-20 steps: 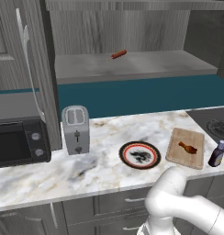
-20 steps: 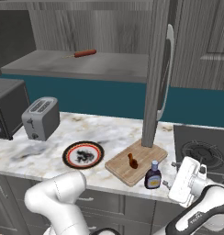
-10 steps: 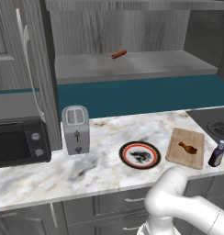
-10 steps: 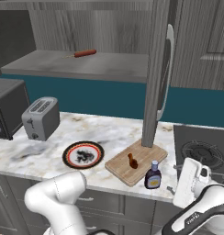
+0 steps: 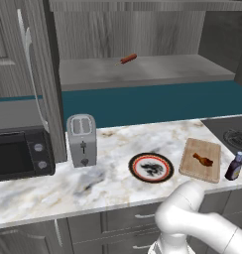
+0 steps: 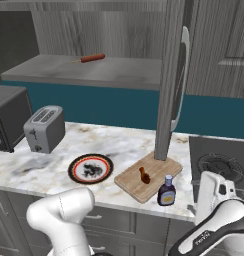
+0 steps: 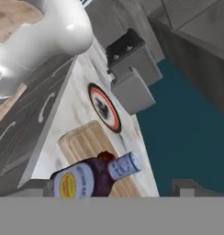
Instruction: Pick the chicken drumstick from the plate and place it on the cutting board. Then pick the condiment bottle from the cabinet and place it next to the cutting board.
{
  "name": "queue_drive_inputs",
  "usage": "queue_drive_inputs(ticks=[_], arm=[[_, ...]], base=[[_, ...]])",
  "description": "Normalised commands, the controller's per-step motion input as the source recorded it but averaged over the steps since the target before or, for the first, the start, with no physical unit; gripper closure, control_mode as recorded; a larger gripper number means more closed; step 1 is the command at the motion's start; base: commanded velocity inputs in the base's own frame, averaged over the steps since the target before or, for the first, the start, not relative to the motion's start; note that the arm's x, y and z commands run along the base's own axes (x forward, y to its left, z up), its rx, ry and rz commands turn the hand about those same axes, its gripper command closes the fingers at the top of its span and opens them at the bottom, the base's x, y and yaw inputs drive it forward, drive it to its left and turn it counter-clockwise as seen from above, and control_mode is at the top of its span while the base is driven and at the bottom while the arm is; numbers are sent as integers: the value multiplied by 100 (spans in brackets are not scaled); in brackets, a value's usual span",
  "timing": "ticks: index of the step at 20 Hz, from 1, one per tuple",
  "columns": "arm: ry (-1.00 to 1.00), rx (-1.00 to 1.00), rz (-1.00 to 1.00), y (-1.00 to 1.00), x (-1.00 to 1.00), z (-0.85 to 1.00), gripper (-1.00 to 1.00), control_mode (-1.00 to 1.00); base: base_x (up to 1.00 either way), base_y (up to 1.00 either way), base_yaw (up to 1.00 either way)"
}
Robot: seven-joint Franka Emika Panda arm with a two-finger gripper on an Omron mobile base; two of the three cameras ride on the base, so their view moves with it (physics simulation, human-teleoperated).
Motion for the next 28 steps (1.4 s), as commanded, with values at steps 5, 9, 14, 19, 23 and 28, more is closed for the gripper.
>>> queue_drive_inputs(ticks=[5,9,14,19,23,28], arm=[[-18,-21,-6,-2,-24,18,-100,-100],[-16,-21,-8,0,-24,13,-100,-100],[-14,-20,-8,0,-29,3,-100,-100],[-16,-19,-6,0,-36,0,-100,-100],[-11,-17,-8,0,-32,4,-100,-100],[-8,-14,-8,0,-21,19,-100,-100]], base=[[0,0,0],[0,0,0],[0,0,0],[0,0,0],[0,0,0],[0,0,0]])
